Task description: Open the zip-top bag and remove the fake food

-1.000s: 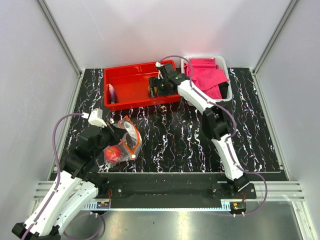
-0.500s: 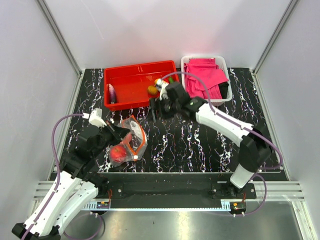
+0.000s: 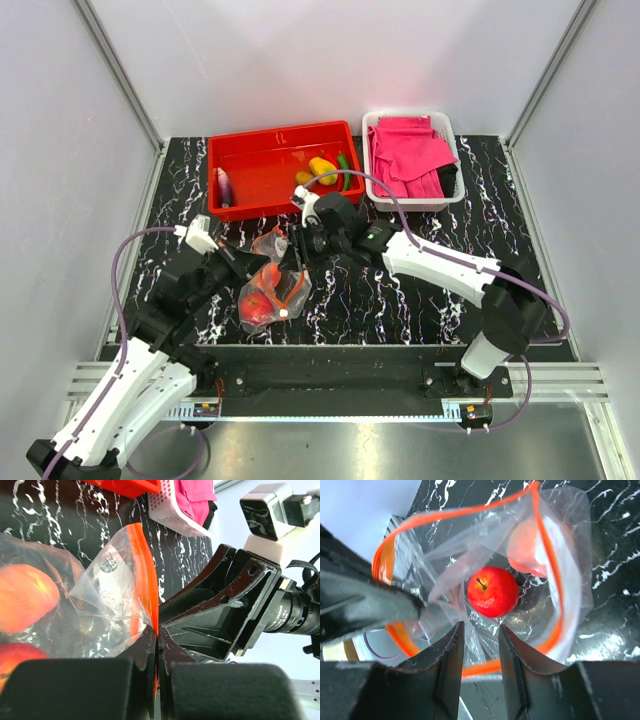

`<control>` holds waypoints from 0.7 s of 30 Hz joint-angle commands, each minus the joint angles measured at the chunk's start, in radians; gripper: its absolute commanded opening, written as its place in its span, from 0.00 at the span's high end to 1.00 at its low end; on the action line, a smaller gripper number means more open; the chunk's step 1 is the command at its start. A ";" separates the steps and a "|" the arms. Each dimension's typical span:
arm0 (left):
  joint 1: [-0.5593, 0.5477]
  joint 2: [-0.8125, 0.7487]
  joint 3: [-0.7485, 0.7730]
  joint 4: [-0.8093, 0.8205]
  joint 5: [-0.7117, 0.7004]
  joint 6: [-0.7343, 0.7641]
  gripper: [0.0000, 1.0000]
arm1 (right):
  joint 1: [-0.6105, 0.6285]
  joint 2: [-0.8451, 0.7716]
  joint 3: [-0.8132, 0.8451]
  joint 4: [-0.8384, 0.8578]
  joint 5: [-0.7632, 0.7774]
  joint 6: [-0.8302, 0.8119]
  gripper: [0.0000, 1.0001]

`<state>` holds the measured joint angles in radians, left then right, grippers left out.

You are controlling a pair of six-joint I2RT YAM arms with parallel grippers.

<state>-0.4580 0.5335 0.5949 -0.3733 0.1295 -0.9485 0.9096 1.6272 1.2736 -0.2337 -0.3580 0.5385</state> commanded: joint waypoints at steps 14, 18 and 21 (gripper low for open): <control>-0.002 0.032 -0.050 0.180 0.081 -0.067 1.00 | 0.025 0.270 0.141 0.137 0.045 0.015 0.44; -0.002 0.042 -0.066 0.206 0.084 -0.075 1.00 | 0.025 0.313 0.147 0.171 0.034 0.035 0.31; -0.002 0.046 -0.075 0.221 0.090 -0.078 1.00 | 0.023 0.336 0.156 0.191 0.027 0.046 0.25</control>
<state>-0.4580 0.5739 0.5331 -0.2386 0.1841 -1.0142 0.9249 1.9301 1.3827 -0.1226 -0.3344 0.5667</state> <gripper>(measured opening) 0.008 0.716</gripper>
